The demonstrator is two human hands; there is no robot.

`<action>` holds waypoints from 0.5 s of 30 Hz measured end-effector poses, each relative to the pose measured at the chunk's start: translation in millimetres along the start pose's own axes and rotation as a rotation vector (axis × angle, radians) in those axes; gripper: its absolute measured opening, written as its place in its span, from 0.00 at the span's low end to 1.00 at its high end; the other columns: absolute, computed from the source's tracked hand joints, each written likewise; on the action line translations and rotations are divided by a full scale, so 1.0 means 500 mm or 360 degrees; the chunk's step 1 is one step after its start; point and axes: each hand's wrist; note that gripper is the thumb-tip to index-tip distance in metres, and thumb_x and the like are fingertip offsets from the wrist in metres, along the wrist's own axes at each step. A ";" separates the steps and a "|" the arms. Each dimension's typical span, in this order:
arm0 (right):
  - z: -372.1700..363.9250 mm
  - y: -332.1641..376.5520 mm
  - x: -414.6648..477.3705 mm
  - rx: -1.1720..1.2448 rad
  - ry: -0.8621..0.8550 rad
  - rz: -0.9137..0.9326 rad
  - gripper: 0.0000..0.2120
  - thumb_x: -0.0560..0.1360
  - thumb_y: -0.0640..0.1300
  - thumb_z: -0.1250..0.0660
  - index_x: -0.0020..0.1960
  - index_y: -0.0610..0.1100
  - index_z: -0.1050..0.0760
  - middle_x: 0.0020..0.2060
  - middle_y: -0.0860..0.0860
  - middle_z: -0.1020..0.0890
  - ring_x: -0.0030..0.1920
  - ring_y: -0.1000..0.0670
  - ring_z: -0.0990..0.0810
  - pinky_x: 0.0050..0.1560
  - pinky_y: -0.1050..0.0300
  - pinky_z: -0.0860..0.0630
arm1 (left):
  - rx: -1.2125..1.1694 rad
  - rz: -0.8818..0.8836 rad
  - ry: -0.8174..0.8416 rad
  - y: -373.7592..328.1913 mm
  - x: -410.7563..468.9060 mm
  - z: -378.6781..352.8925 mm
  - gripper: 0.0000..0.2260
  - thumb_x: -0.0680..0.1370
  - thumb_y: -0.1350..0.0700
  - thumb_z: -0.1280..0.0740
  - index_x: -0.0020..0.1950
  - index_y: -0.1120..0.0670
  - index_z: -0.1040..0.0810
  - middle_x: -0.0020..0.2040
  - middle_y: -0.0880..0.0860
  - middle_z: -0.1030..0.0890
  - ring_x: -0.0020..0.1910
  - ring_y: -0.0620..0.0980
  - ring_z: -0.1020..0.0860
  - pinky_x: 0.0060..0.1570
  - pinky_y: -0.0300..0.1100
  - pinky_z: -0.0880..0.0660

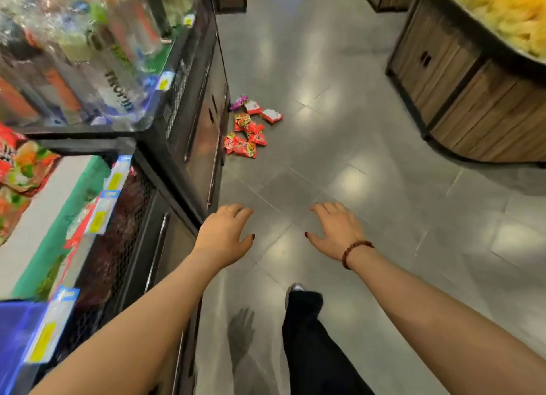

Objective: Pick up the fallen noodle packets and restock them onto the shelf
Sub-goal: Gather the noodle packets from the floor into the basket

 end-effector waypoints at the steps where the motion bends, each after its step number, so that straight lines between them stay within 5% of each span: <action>1: 0.014 -0.020 0.052 0.0005 -0.0030 0.0000 0.26 0.76 0.56 0.37 0.70 0.48 0.35 0.67 0.50 0.29 0.67 0.47 0.34 0.65 0.53 0.35 | -0.0004 0.0009 0.0003 0.005 0.053 0.007 0.27 0.76 0.45 0.35 0.73 0.51 0.32 0.70 0.51 0.28 0.68 0.53 0.30 0.63 0.49 0.28; 15: 0.204 -0.222 0.650 0.0009 -0.0056 0.0053 0.28 0.75 0.57 0.35 0.71 0.48 0.35 0.70 0.50 0.32 0.69 0.47 0.35 0.67 0.54 0.37 | -0.0103 0.0095 0.0053 0.096 0.663 0.111 0.26 0.77 0.46 0.34 0.73 0.53 0.32 0.69 0.54 0.28 0.68 0.56 0.31 0.60 0.49 0.29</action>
Point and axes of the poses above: each hand's wrist, its own x-axis towards the middle knuckle, its own z-axis out of the back of the hand, y = z × x
